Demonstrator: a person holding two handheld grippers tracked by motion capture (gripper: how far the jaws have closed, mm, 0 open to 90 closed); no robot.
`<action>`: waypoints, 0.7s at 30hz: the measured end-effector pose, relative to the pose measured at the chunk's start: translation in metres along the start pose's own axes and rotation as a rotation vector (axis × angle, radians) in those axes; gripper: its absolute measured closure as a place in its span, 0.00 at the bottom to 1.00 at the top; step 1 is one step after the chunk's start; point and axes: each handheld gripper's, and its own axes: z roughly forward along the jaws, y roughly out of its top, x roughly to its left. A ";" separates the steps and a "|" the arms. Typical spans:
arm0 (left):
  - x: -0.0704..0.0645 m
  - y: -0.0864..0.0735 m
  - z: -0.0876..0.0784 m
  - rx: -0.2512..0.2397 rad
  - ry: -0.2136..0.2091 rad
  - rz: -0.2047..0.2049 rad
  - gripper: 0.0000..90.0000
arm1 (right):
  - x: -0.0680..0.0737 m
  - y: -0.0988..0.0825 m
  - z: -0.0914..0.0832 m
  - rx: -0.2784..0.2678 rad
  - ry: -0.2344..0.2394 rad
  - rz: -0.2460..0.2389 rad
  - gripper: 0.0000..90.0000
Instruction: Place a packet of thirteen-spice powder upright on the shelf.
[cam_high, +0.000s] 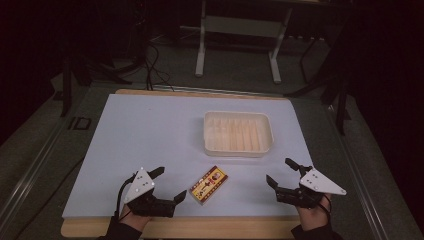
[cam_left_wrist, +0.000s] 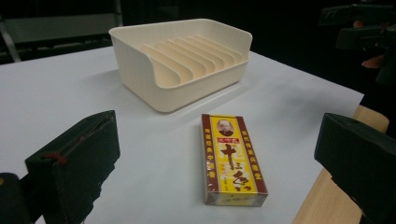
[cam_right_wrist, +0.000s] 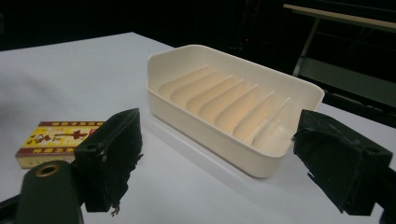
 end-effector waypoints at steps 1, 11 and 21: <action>0.000 0.000 0.000 0.000 0.000 0.000 0.01 | 0.000 0.000 0.000 0.000 0.000 0.000 0.17; -0.005 0.019 0.002 0.076 0.027 -0.033 0.01 | 0.002 0.001 -0.003 0.004 -0.005 0.033 0.16; -0.011 0.025 0.014 0.118 0.037 -0.028 0.01 | 0.003 0.006 -0.007 0.003 0.007 0.080 0.15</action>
